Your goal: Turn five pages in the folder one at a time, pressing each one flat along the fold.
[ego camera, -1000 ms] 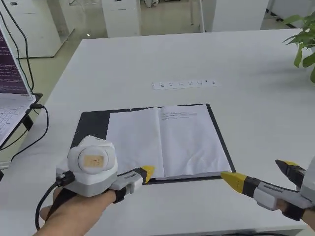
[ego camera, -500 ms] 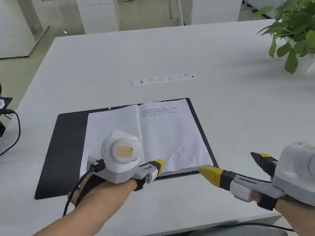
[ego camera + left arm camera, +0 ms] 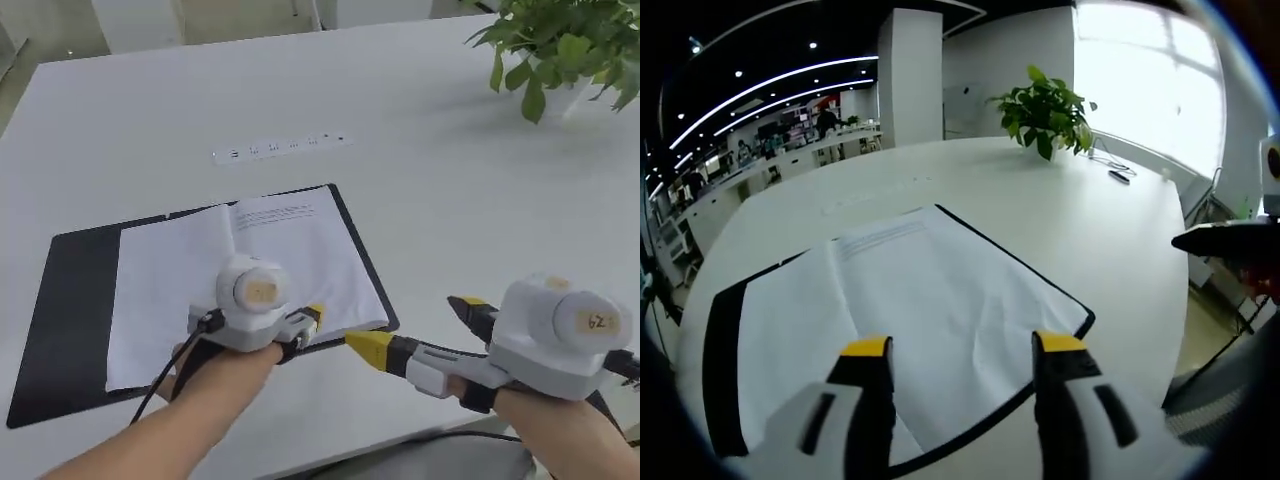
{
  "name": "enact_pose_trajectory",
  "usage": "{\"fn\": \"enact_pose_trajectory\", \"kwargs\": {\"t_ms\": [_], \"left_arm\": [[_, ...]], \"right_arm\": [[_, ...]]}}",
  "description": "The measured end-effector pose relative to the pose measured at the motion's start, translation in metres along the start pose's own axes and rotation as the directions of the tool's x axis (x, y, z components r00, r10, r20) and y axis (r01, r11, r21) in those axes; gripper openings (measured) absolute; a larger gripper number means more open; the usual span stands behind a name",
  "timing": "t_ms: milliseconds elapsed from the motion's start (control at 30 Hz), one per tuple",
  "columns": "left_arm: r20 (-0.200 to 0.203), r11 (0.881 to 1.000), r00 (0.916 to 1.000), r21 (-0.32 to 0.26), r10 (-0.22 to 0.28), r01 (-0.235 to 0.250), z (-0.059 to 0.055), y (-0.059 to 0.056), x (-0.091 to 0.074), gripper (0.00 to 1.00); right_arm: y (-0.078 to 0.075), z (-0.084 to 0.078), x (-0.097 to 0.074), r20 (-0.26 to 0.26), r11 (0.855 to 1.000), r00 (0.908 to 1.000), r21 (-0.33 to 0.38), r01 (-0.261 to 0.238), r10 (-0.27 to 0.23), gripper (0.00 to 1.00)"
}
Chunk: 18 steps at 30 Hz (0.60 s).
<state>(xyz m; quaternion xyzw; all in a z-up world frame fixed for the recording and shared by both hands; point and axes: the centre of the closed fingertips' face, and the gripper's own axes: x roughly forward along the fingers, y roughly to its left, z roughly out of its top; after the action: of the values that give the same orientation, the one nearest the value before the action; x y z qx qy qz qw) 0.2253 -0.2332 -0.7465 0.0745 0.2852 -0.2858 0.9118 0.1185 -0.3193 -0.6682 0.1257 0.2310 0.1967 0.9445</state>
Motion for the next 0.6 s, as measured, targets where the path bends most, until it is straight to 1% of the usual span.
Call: {"fn": "enact_pose_trajectory", "kwargs": {"t_ms": [67, 133, 200, 233, 367, 467, 533, 567, 600], "left_arm": [[-0.003, 1.0, 1.0, -0.002, -0.001, 0.001, 0.0, -0.001, 0.006, 0.52], [0.005, 1.0, 1.0, -0.019, -0.004, 0.005, 0.001, -0.005, 0.013, 0.55], [0.008, 1.0, 0.9999, -0.016, -0.007, 0.008, 0.001, -0.008, 0.019, 0.56], [-0.002, 1.0, 1.0, -0.015, -0.008, 0.008, -0.001, -0.01, 0.023, 0.56], [-0.015, 1.0, 0.9999, -0.027, 0.0, 0.0, -0.006, -0.013, 0.034, 0.56], [-0.033, 0.999, 0.9994, -0.035, 0.013, -0.014, -0.012, -0.013, 0.039, 0.56], [-0.031, 0.999, 0.9986, 0.027, 0.043, -0.042, -0.015, -0.009, 0.04, 0.53], [-0.024, 0.998, 0.9987, 0.038, 0.044, -0.043, -0.015, -0.011, 0.04, 0.52], [-0.019, 0.999, 0.999, 0.027, 0.041, -0.041, -0.016, -0.012, 0.04, 0.52]], "right_arm": [[0.0, 0.0, 0.0, 0.004, 1.0, 1.0, 0.008, -0.001, 0.001, 0.95], [0.0, 0.001, -0.001, 0.006, 1.0, 1.0, 0.017, -0.004, 0.004, 0.95], [-0.001, 0.0, -0.002, 0.008, 1.0, 0.9999, 0.023, -0.008, 0.007, 0.95], [-0.001, -0.001, -0.002, 0.004, 1.0, 1.0, 0.024, -0.007, 0.007, 0.95], [-0.004, -0.003, -0.003, -0.002, 0.999, 1.0, 0.036, -0.009, 0.009, 0.95], [-0.005, -0.004, -0.003, -0.004, 0.999, 0.9999, 0.04, -0.012, 0.012, 0.95], [-0.006, -0.006, -0.003, -0.011, 0.999, 0.9998, 0.042, -0.016, 0.016, 0.95], [-0.007, -0.006, -0.003, -0.012, 0.999, 0.9998, 0.041, -0.015, 0.016, 0.95], [-0.008, -0.007, -0.003, -0.015, 0.999, 0.9997, 0.041, -0.016, 0.017, 0.95]]}}
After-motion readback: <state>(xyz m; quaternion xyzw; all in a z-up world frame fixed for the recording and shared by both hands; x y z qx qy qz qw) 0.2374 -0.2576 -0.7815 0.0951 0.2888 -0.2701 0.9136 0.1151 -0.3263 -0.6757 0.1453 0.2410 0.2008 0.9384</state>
